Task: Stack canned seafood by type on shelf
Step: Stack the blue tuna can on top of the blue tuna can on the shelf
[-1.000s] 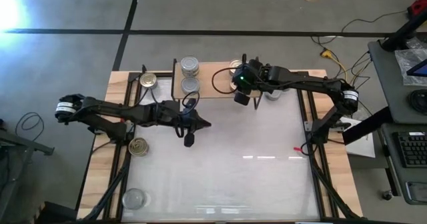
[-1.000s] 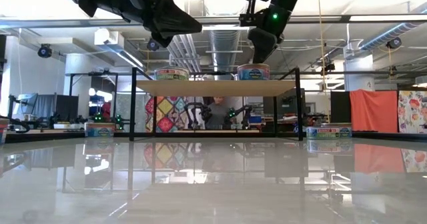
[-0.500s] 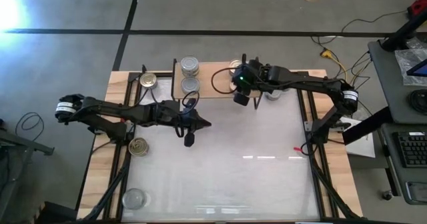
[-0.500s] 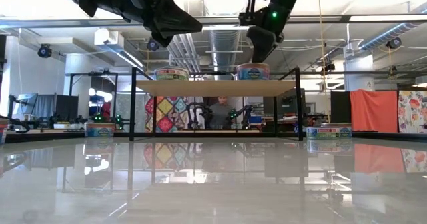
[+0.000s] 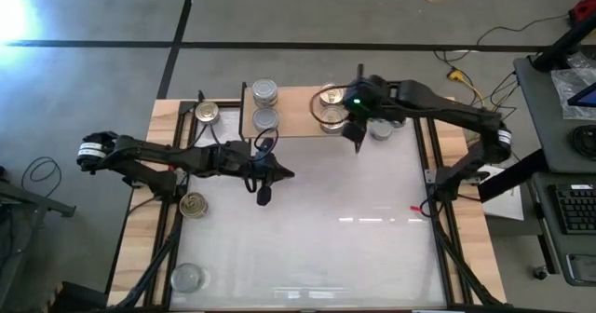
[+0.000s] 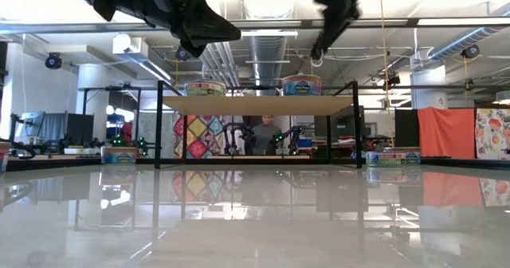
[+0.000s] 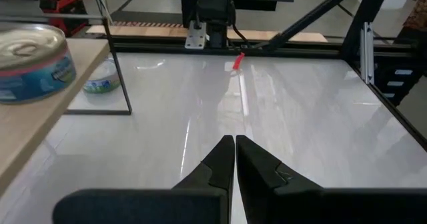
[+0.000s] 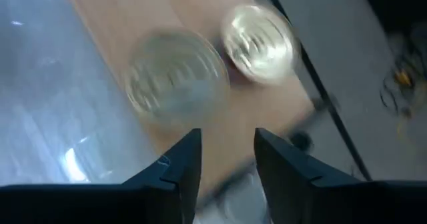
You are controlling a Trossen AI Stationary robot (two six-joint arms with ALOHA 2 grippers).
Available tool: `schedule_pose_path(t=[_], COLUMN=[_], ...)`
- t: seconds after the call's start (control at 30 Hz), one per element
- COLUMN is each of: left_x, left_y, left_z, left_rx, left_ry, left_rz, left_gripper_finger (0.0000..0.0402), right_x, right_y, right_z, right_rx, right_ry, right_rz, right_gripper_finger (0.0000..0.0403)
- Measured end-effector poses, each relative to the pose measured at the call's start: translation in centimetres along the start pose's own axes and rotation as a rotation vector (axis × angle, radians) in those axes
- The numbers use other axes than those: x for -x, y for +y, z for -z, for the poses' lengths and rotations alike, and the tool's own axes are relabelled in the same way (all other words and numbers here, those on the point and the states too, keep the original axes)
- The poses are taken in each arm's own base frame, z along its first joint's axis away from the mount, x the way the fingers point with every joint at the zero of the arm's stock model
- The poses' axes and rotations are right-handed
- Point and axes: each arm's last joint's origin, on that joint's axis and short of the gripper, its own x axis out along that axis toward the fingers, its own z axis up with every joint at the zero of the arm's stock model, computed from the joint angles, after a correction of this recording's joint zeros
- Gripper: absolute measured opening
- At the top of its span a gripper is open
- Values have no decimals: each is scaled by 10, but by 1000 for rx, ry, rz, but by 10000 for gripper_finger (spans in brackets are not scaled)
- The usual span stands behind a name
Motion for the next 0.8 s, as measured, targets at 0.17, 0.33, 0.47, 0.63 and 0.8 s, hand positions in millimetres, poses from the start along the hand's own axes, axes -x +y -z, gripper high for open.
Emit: schedule_pose_path(t=[0.17,0.33,0.47,0.63,0.8], left_x=[0,0,0,0,0], left_y=[0,0,0,0,0], left_z=[5,6,5,7,7], left_rx=[-14,-46,-59,-64,-94], left_ry=[-26,-74,-80,-60,-57], left_rz=[2,4,4,4,4], left_gripper_finger=[1,1,1,1,1], right_x=[34,39,29,2,-23], right_y=[-20,-28,-25,-15,-23], right_z=[42,88,125,159,172], right_rx=[-207,-435,-662,-787,-835], right_ry=[-19,-89,-87,10,158], right_rz=[147,322,343,339,345], right_gripper_finger=[88,57,44,48,54])
